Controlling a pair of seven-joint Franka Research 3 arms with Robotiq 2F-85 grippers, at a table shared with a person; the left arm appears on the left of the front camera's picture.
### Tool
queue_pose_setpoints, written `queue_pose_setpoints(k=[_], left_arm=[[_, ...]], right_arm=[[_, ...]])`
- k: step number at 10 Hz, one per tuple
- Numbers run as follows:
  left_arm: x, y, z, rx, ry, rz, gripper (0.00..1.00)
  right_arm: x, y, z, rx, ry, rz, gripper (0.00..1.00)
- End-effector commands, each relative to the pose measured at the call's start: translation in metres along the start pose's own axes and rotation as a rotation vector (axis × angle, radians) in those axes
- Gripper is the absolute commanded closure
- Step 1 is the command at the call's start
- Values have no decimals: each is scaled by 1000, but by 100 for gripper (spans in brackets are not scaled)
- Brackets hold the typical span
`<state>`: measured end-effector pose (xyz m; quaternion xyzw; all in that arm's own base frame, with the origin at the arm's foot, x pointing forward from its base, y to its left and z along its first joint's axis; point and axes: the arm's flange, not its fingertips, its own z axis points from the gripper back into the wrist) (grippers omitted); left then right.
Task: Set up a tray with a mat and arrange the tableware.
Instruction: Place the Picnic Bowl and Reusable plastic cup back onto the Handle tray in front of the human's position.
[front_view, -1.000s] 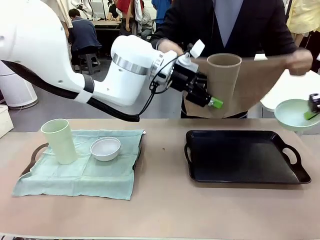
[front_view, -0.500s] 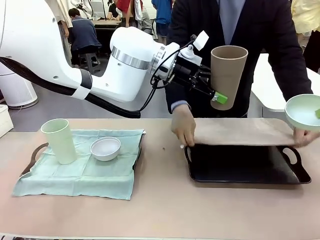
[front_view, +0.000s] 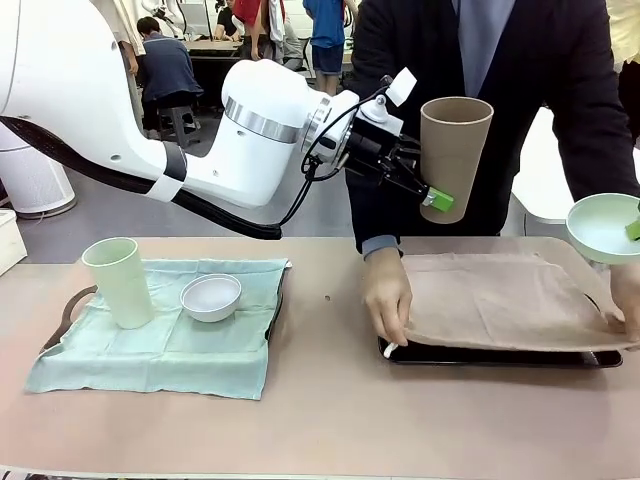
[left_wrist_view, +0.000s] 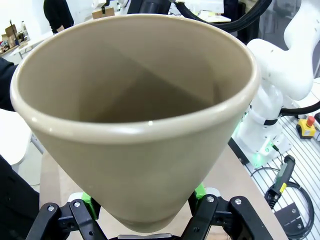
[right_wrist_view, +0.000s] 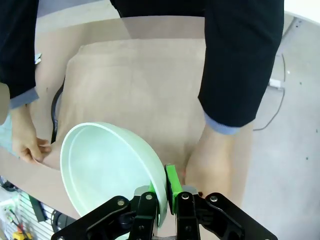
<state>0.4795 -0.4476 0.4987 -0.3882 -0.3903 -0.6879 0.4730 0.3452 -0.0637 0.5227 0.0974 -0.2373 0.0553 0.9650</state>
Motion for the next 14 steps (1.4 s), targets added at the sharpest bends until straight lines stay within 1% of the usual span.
queue_pose_setpoints(k=[1, 14], left_arm=[[3, -1, 3, 2, -3, -8, 25], [3, -1, 3, 2, -3, -8, 25]], right_arm=[[3, 1, -1, -8, -10, 4, 100], [3, 1, -1, -8, -10, 4, 100]])
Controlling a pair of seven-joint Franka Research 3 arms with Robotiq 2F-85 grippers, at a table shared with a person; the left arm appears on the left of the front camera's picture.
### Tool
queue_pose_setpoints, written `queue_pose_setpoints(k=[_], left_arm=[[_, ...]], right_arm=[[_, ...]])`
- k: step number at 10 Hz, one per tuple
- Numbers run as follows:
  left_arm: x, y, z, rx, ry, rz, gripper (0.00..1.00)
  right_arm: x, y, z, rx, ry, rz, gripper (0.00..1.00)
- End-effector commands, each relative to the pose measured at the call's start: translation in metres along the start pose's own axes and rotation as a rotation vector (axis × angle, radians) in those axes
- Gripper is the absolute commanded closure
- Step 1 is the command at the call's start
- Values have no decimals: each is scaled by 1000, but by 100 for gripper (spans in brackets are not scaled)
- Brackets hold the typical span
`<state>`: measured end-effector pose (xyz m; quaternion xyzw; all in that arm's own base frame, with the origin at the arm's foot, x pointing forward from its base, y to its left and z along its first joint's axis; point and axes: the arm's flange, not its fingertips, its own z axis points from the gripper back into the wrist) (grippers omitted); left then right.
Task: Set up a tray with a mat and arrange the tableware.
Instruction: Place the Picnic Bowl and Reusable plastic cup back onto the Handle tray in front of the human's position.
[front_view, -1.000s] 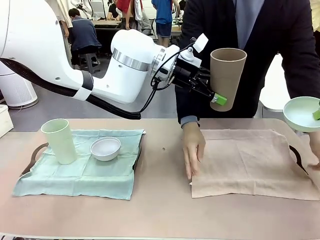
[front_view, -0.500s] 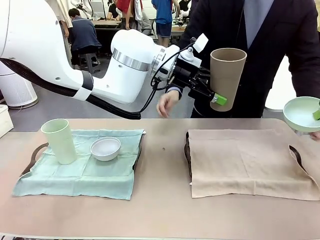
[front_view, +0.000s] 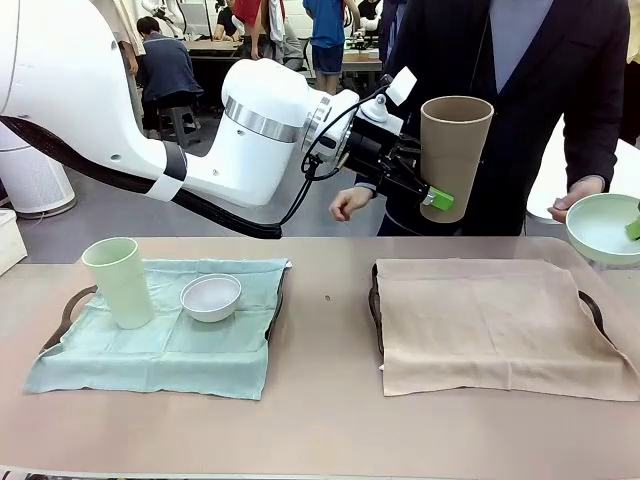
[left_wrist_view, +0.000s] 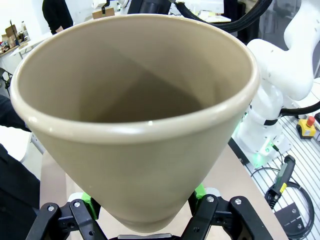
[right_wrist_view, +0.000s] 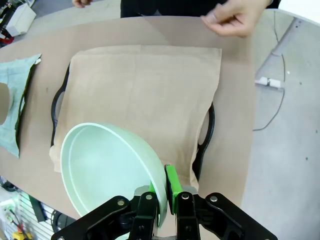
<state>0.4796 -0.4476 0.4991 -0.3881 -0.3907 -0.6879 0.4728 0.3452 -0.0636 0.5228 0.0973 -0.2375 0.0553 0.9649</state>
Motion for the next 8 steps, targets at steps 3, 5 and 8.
queue_pose_setpoints(k=[3, 5, 8], left_arm=[[3, -1, 3, 2, -3, -7, 25], [3, -1, 3, 2, -3, -7, 25], [3, -1, 3, 2, -3, -7, 25]], right_arm=[[3, 1, -1, -8, -9, 4, 100], [3, 1, -1, -8, -9, 4, 100], [3, 1, -1, -8, -9, 4, 100]])
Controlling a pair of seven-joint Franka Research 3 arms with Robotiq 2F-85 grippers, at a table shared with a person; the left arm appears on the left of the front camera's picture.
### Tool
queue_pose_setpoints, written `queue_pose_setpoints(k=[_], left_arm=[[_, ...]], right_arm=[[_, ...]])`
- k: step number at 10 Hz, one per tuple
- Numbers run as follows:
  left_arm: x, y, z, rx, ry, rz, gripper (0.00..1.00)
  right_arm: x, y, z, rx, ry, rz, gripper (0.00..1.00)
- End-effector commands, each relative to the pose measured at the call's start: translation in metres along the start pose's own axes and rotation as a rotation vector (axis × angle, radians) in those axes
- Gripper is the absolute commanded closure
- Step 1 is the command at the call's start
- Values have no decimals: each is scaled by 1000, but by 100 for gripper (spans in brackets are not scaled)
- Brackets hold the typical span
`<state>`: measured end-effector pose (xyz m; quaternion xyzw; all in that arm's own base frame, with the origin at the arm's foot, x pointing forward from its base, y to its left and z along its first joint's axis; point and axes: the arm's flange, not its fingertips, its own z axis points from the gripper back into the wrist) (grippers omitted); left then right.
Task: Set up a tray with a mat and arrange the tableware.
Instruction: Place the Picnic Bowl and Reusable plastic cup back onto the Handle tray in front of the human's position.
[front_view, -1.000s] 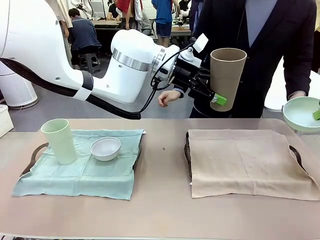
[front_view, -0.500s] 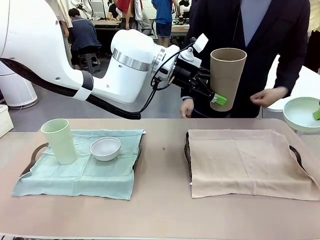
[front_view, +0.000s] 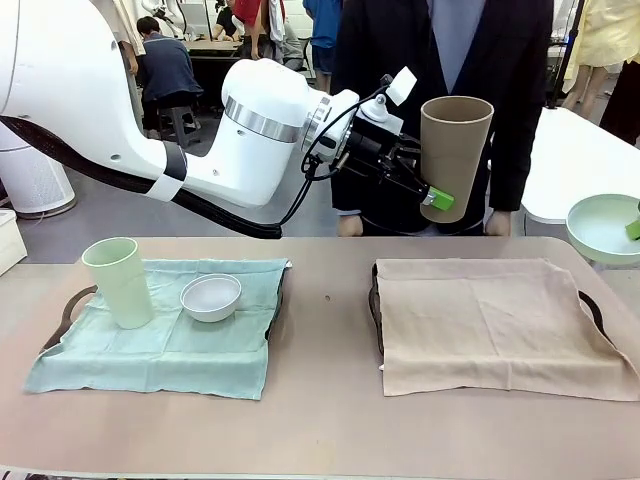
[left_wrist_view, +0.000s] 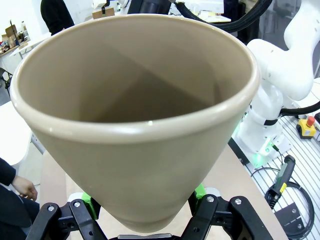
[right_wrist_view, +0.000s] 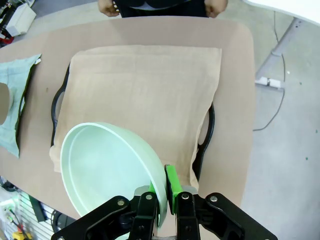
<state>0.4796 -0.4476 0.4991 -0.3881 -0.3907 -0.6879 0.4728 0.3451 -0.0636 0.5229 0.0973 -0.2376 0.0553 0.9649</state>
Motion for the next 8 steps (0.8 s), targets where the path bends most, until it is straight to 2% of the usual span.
queue_pose_setpoints(k=[1, 3, 4, 5, 8], left_arm=[[3, -1, 3, 2, -3, -7, 25], [3, -1, 3, 2, -3, -7, 25], [3, -1, 3, 2, -3, -7, 25], [0, 0, 0, 0, 0, 0, 19], [-75, 20, -26, -32, 21, -6, 19]], right_arm=[[3, 1, -1, -8, -9, 4, 100], [3, 1, -1, -8, -9, 4, 100], [0, 0, 0, 0, 0, 0, 93], [10, -8, -23, 23, 52, -23, 93], [29, -22, -101, 95, 197, -54, 93]])
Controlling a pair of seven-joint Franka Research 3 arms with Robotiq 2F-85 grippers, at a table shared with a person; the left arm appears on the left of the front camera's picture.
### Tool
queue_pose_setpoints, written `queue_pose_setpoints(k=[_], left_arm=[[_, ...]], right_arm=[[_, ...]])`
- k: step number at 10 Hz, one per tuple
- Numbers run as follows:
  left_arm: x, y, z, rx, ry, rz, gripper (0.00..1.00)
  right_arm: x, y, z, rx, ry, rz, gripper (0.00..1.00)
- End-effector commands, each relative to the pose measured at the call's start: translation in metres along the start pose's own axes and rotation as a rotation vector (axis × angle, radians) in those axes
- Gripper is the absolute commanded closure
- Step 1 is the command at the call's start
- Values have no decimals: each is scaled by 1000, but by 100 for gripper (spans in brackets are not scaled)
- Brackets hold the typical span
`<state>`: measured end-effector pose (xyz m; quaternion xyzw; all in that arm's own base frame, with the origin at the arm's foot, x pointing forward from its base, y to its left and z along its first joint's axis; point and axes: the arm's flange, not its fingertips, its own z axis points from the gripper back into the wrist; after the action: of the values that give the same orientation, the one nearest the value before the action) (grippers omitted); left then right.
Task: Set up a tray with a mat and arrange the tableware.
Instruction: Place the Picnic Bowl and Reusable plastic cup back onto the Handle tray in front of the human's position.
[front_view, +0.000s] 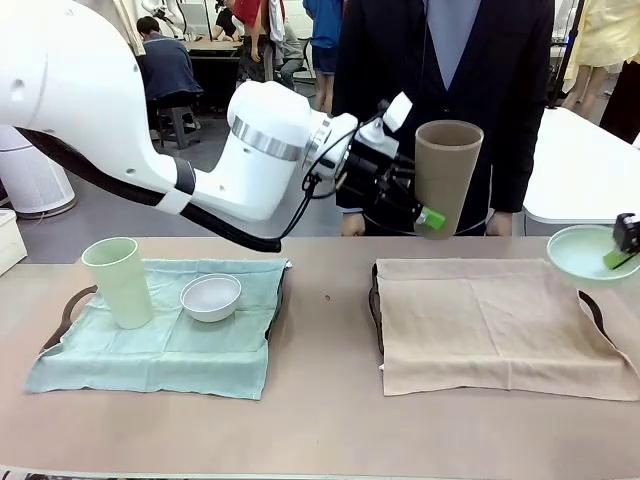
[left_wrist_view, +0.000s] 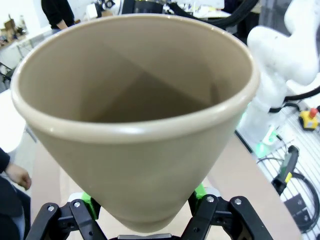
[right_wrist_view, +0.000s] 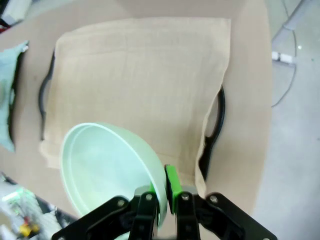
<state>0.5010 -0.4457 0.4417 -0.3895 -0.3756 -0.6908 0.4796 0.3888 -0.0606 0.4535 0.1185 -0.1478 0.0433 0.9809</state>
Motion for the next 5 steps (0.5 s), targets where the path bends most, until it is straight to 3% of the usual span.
queue_pose_setpoints(k=[1, 3, 4, 5], left_arm=[[-39, 13, -19, -54, 9, -26, 19], [-72, 20, -35, -122, -19, 8, 19], [-58, 6, -26, -53, 7, -1, 19], [-58, 6, -26, -53, 7, -1, 19]], right_arm=[[31, -10, -39, 82, 52, 1, 93], [37, -16, -68, 156, 82, -20, 93], [17, -4, -53, 52, 84, -19, 93], [17, -4, -53, 52, 84, -19, 93]])
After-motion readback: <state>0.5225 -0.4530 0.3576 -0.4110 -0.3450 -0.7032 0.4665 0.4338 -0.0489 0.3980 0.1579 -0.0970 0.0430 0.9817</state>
